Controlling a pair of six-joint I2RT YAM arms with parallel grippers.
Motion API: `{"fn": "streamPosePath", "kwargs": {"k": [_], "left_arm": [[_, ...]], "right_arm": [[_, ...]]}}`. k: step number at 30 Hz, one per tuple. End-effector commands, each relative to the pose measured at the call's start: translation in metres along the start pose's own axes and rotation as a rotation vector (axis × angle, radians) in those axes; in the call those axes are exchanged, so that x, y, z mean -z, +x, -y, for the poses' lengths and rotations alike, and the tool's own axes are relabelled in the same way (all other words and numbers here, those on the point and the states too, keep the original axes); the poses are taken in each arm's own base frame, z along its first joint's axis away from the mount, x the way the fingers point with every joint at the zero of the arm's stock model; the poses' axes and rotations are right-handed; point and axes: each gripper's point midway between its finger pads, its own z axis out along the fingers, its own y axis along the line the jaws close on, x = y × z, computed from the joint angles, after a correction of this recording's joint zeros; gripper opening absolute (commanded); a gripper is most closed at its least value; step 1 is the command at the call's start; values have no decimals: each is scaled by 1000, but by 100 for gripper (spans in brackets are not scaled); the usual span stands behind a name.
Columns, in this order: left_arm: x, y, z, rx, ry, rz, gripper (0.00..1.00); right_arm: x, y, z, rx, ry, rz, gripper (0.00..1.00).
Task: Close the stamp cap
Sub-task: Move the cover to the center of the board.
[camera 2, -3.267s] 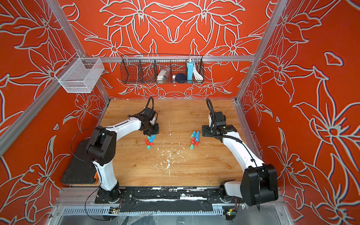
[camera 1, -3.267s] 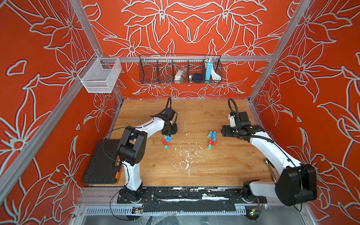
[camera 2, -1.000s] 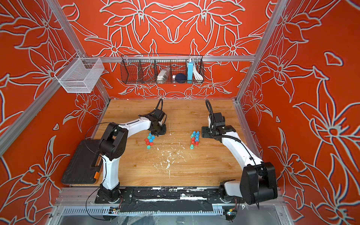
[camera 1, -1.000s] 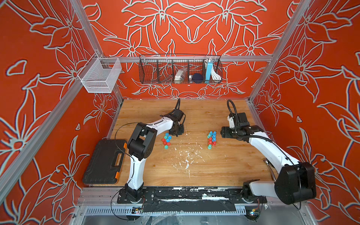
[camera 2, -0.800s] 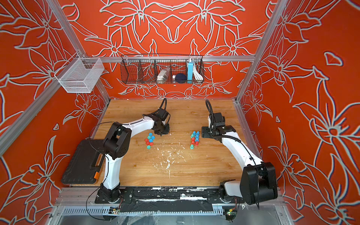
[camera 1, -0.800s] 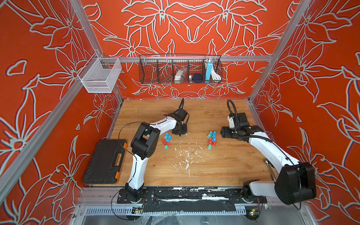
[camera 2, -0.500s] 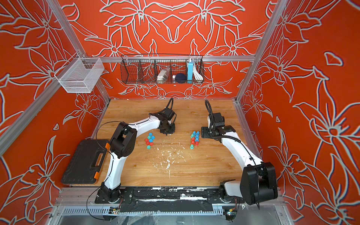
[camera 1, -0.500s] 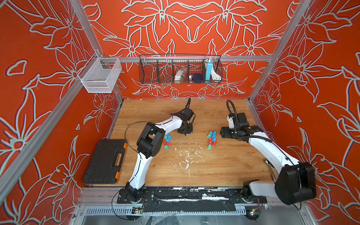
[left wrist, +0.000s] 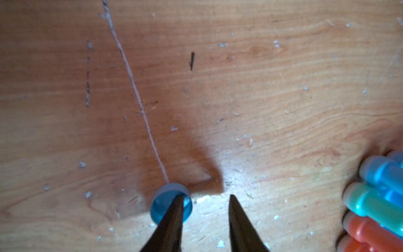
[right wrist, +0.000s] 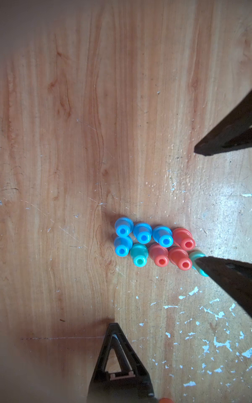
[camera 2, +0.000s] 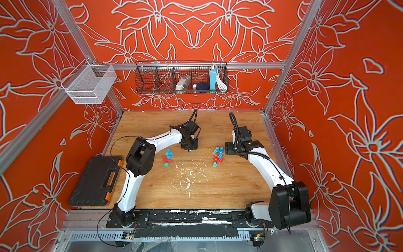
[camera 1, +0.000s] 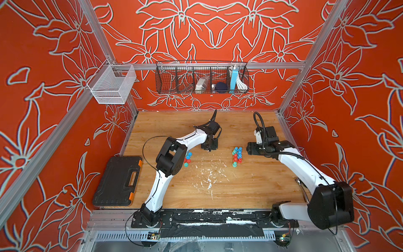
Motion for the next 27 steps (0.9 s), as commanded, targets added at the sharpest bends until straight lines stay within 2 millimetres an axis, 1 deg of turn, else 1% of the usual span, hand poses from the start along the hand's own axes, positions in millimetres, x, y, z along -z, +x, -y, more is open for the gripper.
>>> {"fn": "streamPosePath", "kwargs": {"k": [1, 2, 5, 11, 17, 22, 24, 27], "left_arm": [[9, 0, 1, -25, -40, 1, 45], [11, -1, 2, -30, -40, 5, 49], [22, -4, 6, -37, -32, 22, 55], [49, -12, 13, -48, -6, 65, 62], [79, -12, 13, -69, 4, 98, 64], [106, -7, 9, -99, 18, 125, 65], [118, -4, 5, -99, 32, 137, 65], [130, 3, -8, -77, 54, 142, 61]], "right_arm": [[5, 2, 1, 3, 13, -5, 76], [6, 1, 0, 5, 12, -2, 76], [8, 0, 0, 7, 16, 1, 76], [13, -3, -1, 15, 25, 5, 76], [21, -8, -3, 24, 29, 13, 76], [22, -17, -9, 41, 21, 0, 76], [22, -20, -12, 58, 21, -18, 75], [19, -26, -17, 95, 32, -53, 70]]}}
